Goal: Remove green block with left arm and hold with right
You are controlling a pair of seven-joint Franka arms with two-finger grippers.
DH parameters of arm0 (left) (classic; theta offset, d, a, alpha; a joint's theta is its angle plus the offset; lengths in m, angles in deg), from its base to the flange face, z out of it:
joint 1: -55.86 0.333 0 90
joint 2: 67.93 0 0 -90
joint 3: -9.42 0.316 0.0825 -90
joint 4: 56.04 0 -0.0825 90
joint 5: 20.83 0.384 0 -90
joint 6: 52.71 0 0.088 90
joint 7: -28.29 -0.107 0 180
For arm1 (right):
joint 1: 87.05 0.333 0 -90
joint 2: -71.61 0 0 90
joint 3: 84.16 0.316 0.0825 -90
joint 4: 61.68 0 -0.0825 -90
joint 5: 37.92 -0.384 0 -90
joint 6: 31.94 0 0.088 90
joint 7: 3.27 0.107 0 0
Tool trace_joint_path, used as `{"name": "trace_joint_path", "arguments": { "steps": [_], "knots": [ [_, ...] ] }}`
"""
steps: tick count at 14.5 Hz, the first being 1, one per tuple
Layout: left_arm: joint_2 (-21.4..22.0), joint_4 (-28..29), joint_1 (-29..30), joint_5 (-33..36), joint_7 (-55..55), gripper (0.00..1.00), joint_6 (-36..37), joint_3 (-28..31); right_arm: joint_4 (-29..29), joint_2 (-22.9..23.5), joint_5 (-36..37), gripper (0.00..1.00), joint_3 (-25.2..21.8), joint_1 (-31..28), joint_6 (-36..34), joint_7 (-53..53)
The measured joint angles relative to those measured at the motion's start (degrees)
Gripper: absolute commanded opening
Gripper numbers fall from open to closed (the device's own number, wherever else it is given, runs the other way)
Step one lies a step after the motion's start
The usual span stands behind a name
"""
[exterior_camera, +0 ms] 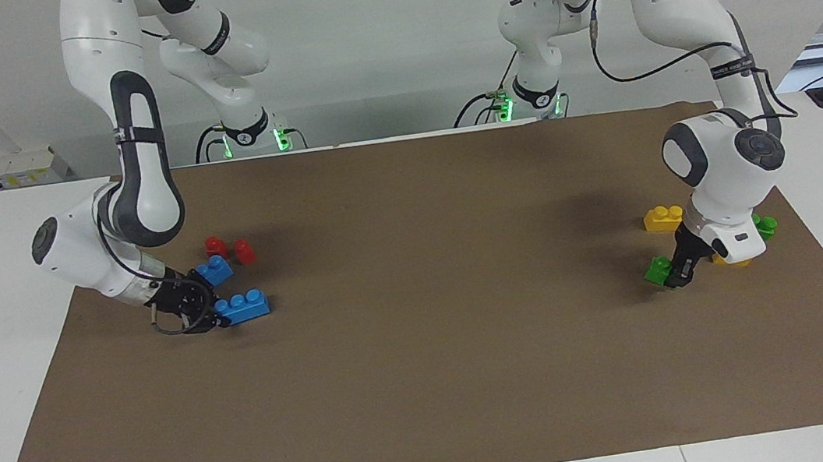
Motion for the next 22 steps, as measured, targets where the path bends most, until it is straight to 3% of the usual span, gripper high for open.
{"name": "trace_joint_path", "arguments": {
  "steps": [1, 3, 6, 11, 14, 19, 22],
  "knots": [
    [0.0, 0.0, 0.0, 0.0, -1.4, 1.0, 0.0, 0.0, -0.1, 0.0, 0.0, 0.88, 0.0, 0.0, 0.0, 0.0],
    [0.1, -0.4, 0.0, 0.0, -3.5, 1.0, 0.0, 0.0, -0.3, -0.4, 0.0, 0.95, 0.0, 0.0, 0.0, -0.1],
    [2.0, -1.8, 0.0, 0.0, -5.1, 1.0, 1.1, 0.0, -2.2, -2.1, 0.2, 0.98, 0.2, 0.1, -2.4, -0.1],
    [5.3, -2.4, 0.0, 0.0, -6.4, 1.0, 5.5, 0.0, -12.6, -7.9, 11.9, 0.99, 1.2, 0.6, -18.3, -2.3],
    [8.7, -4.0, 0.0, 0.0, -11.5, 1.0, 11.3, -0.1, -17.3, -12.0, 17.6, 0.99, 1.5, 2.6, -24.0, -10.8],
    [17.0, -6.7, -0.1, 0.0, -26.8, 1.0, 20.9, -0.3, -19.0, -20.6, 23.3, 1.0, 1.9, 3.4, -29.7, -28.1],
    [22.3, -6.9, -0.2, 0.0, -33.2, 1.0, 25.8, -0.6, -19.9, -22.3, 26.0, 1.0, 2.3, 4.0, -30.8, -37.8]
  ]
}}
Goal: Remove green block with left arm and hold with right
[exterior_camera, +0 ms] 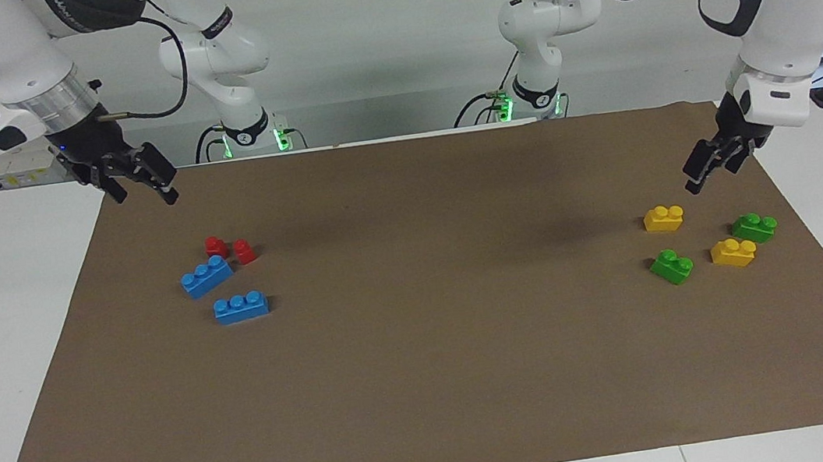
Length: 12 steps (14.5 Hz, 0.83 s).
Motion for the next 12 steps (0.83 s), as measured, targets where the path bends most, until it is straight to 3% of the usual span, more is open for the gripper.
{"name": "trace_joint_path", "arguments": {
  "steps": [5, 12],
  "knots": [
    [5.0, 0.0, -1.2, 0.0, -5.4, 1.0, 6.8, -0.8, -0.1, 0.1, 0.8, 1.0, 0.1, 0.0, -2.5, -4.5],
    [5.4, 0.2, -2.2, 0.0, -8.4, 1.0, 10.6, -0.8, -0.1, 0.1, 2.4, 1.0, 0.0, -0.1, -2.6, -8.4]
  ]
}}
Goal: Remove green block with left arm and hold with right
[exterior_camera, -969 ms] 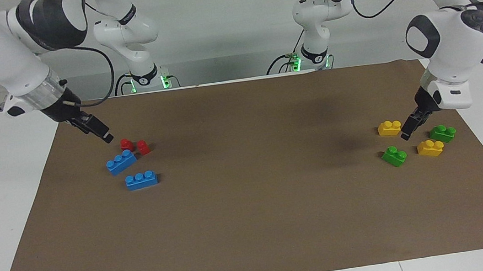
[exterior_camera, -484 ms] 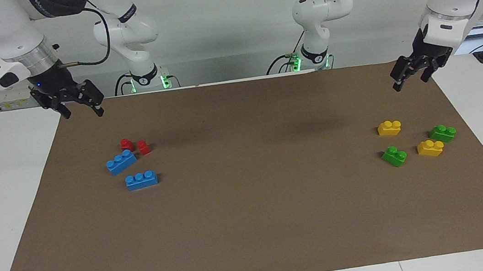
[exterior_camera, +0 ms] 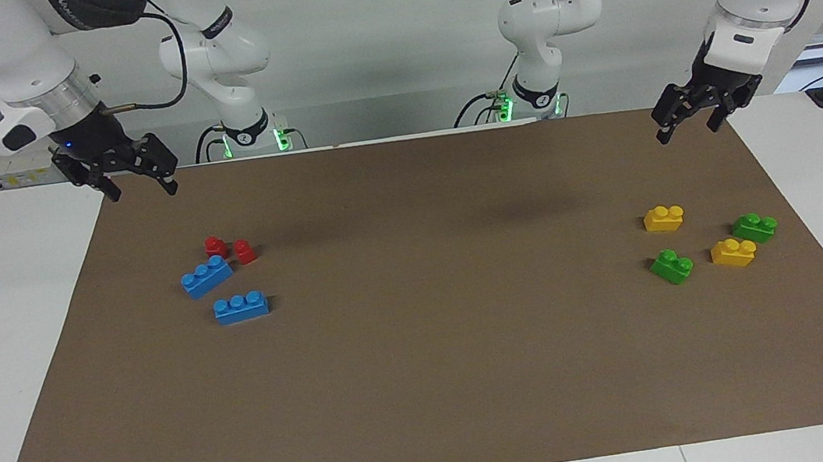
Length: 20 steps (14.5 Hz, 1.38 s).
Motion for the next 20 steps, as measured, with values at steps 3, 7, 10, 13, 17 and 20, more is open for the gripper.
{"name": "trace_joint_path", "arguments": {
  "steps": [3, 7, 10, 13, 17, 20],
  "knots": [
    [0.0, 0.0, 0.0, 0.0, -1.3, 1.0, 0.9, 0.0, 0.0, 0.0, 0.2, 1.0, 0.0, 0.0, 0.0, -0.7],
    [0.0, 0.0, 0.0, 0.0, -1.8, 1.0, 1.1, 0.0, 0.0, 0.0, 0.2, 1.0, 0.0, 0.0, 0.0, -1.2],
    [0.0, 0.0, 0.0, 0.0, -1.8, 1.0, 1.1, 0.0, 0.0, 0.0, 0.6, 1.0, 0.0, 0.0, 0.2, -1.6],
    [0.0, 0.0, 0.0, 0.0, -1.8, 1.0, 1.1, 0.0, 0.0, 0.0, 2.8, 1.0, 0.1, 0.0, 0.3, -3.0],
    [0.0, 0.0, 0.0, 0.0, -1.9, 1.0, 1.1, 0.0, 0.0, 0.0, 2.9, 1.0, 0.1, 0.0, 0.3, -3.3],
    [0.0, 0.0, -0.1, 0.0, -2.0, 1.0, 1.1, 0.0, 0.1, 0.0, 2.9, 1.0, 0.1, 0.0, 0.3, -3.3]
  ]
}}
